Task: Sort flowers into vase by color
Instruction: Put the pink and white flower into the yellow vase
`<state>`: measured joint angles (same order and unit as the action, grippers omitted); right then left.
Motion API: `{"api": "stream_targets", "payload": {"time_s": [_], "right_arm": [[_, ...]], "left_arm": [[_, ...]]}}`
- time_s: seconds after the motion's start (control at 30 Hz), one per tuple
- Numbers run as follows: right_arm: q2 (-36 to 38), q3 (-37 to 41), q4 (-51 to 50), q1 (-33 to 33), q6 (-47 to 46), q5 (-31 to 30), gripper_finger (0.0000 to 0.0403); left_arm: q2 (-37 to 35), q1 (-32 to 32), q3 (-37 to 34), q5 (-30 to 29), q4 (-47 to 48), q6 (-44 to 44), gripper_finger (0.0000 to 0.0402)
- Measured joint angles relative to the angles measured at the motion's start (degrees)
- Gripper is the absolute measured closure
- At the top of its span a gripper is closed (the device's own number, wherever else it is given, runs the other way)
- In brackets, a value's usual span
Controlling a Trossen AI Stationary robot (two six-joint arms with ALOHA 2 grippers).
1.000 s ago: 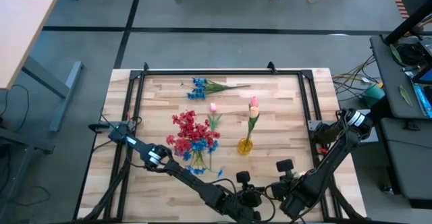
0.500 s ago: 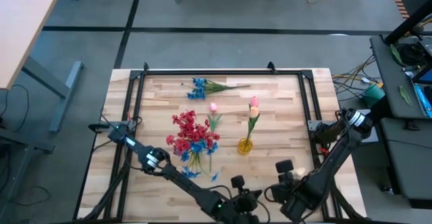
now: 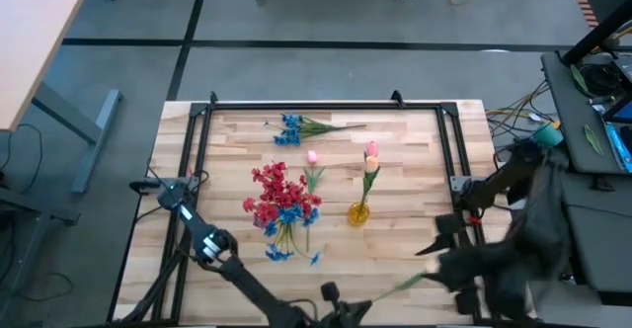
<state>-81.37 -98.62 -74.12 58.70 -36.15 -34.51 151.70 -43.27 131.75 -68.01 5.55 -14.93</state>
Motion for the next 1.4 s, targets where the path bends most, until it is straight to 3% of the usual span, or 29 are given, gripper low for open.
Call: {"api": "stream_targets", "payload": {"time_s": [0.13, 0.27, 0.47, 0.67, 0.83, 1.03, 1.27, 1.4], "right_arm": [[6.5, 0.2, 4.0, 3.1, 3.1, -5.4, 0.0214], [11.0, 3.2, 9.7, 3.9, 7.2, -6.5, 0.0218], [12.0, 8.5, 18.0, 3.9, 16.6, -6.2, 0.0225], [11.9, 12.1, 23.3, 3.9, 21.0, -6.0, 0.0225], [13.3, 13.7, 23.5, 4.1, 21.9, -6.0, 0.0225], [16.3, 17.4, 24.9, 4.1, 22.0, -6.1, 0.0225], [20.7, 27.0, 35.9, 3.9, 26.8, -6.1, 0.0225], [23.1, 30.4, 39.5, 3.8, 28.5, -6.2, 0.0225]], "left_arm": [[-0.5, -3.7, 3.3, -5.5, -1.1, 8.0, 0.0401], [-2.4, -6.8, 2.6, -11.0, -2.5, 16.0, 0.0401], [-7.5, -7.1, 2.5, -0.1, -3.2, 28.7, 0.0402], [-11.1, -6.9, 2.4, 1.1, 0.1, 37.9, 0.0402], [-14.2, -7.6, 2.4, 0.6, 8.1, 34.5, 0.0402], [-15.8, -7.7, 2.4, -2.0, 21.2, 20.2, 0.0401], [-15.9, -7.8, 1.0, -3.6, 23.8, 18.2, 0.0401], [-18.2, -7.7, -1.9, -4.6, 31.6, 10.8, 0.0401]]}}
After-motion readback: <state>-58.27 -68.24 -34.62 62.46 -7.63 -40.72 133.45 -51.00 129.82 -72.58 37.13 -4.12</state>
